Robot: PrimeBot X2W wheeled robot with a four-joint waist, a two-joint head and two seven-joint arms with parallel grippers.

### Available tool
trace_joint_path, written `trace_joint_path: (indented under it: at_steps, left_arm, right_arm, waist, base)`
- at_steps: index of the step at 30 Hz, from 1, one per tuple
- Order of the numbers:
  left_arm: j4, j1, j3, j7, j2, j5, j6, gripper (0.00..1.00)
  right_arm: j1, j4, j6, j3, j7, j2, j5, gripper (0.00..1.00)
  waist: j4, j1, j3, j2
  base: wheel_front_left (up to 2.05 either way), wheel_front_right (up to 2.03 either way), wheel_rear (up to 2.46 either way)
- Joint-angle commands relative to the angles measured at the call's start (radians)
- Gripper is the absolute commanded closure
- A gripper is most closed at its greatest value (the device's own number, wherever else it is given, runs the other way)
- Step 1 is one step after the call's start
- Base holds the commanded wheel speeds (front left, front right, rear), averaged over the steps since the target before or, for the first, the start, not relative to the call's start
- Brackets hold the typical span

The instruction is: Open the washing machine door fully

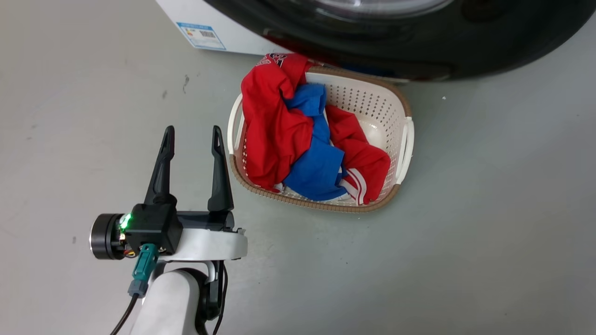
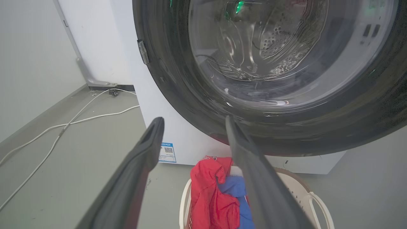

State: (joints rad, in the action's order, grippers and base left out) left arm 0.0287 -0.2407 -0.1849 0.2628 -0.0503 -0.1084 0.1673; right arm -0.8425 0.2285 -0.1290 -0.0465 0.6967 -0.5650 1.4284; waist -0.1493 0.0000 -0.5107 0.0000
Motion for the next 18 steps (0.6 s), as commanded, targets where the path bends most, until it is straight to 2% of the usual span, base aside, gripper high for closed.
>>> trace_joint_path:
  at_steps: [1,18]
  left_arm:
    - [-0.003,0.01,0.005,0.003,0.0,0.004,-0.004,0.0]
    - [-0.014,0.057,0.027,0.003,0.0,0.014,-0.017,0.0]
  right_arm:
    - [0.048,-0.022,-0.003,-0.052,0.017,0.059,0.011,1.0]
    - [0.359,-0.266,-0.003,-0.134,-0.054,0.157,0.057,1.0]
  waist:
    - [0.005,0.0,0.011,0.0]
    - [0.022,0.0,0.102,0.0]
  base:
    - [0.0,0.0,0.0]
    - [0.0,0.0,0.0]
